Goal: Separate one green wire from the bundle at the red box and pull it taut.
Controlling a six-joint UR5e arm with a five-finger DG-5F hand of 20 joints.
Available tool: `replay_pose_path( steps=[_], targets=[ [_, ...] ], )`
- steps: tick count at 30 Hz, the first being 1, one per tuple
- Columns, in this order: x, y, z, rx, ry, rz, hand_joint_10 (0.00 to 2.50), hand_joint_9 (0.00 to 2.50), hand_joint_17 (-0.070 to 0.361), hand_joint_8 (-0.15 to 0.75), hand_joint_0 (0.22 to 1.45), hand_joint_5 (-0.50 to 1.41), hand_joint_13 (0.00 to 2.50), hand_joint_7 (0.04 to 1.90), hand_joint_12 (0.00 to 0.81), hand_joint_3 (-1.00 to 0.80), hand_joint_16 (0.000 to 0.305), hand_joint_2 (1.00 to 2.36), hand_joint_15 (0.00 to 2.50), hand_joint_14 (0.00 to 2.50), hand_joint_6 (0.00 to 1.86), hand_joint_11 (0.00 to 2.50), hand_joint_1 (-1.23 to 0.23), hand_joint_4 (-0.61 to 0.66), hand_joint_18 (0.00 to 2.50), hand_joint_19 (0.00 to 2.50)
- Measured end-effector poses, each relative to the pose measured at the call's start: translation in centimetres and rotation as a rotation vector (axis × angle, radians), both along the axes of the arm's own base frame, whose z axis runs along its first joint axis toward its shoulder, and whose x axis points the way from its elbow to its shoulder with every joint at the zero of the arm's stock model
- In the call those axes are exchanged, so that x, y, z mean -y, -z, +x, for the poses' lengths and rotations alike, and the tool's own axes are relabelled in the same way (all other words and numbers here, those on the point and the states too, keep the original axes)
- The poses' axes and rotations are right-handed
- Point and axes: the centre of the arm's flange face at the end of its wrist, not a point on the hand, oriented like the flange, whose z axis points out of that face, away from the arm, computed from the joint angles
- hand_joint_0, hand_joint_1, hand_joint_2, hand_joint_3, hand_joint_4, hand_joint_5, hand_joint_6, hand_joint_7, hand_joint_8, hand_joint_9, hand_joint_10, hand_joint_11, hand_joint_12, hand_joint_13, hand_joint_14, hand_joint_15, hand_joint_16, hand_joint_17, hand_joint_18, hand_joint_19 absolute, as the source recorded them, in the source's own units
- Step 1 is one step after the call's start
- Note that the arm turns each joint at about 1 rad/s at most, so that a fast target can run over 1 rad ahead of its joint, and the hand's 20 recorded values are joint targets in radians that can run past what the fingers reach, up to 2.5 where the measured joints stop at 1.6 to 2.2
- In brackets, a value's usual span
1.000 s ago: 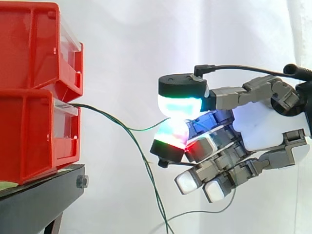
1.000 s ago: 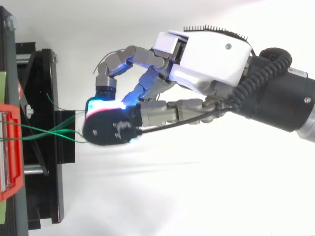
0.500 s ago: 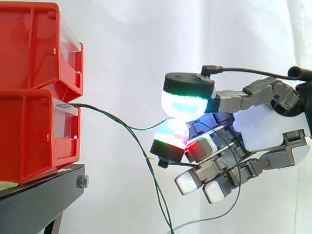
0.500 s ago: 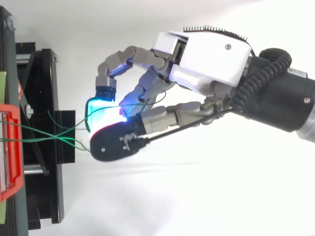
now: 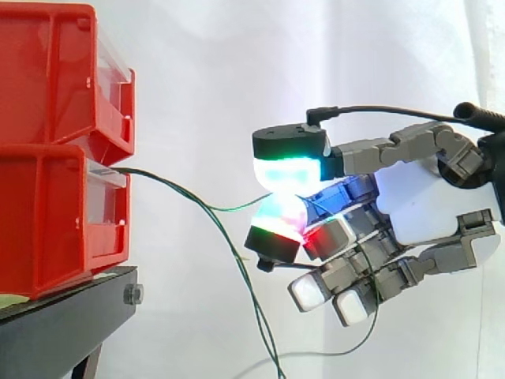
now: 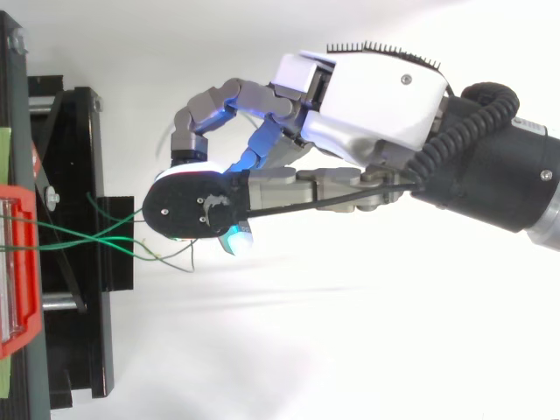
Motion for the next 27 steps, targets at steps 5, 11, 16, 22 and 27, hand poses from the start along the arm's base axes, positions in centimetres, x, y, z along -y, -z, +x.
replay_pose_path(
  steps=[5, 11, 16, 22, 27],
  targets=[
    [0.02, 0.00, 0.00, 0.000, 0.000, 0.001, 0.02, 1.13, 0.119, 0.281, 0.62, -0.18, 0.95, 1.05, 0.373, -0.10, 0.053, 1.02, 0.54, 0.02, 0.93, 1.17, -0.79, 0.05, 0.91, 0.59],
    [0.03, 0.00, 0.00, 0.000, 0.001, 0.001, 0.02, 1.10, 0.108, 0.250, 0.64, -0.19, 0.91, 1.05, 0.347, -0.36, 0.048, 1.01, 0.53, 0.02, 0.92, 1.18, -0.86, 0.07, 0.85, 0.59],
    [0.03, 0.02, -0.01, -0.001, 0.000, 0.000, 0.02, 1.10, 0.107, 0.247, 0.67, -0.19, 0.91, 1.03, 0.344, -0.50, 0.047, 1.00, 0.53, 0.02, 0.92, 1.18, -0.85, 0.07, 0.85, 0.57],
    [0.02, 0.01, 0.01, 0.000, -0.001, -0.001, 0.02, 1.11, 0.106, 0.251, 0.65, -0.18, 0.91, 1.04, 0.341, -0.50, 0.047, 1.00, 0.53, 0.02, 0.92, 1.18, -0.84, 0.08, 0.84, 0.57],
    [0.14, 0.00, 0.02, 0.001, -0.001, 0.000, 0.02, 1.15, 0.113, 0.269, 0.54, -0.17, 0.95, 1.05, 0.354, -0.50, 0.050, 1.00, 0.53, 0.02, 0.91, 1.18, -0.67, 0.10, 0.88, 0.60]
  ],
)
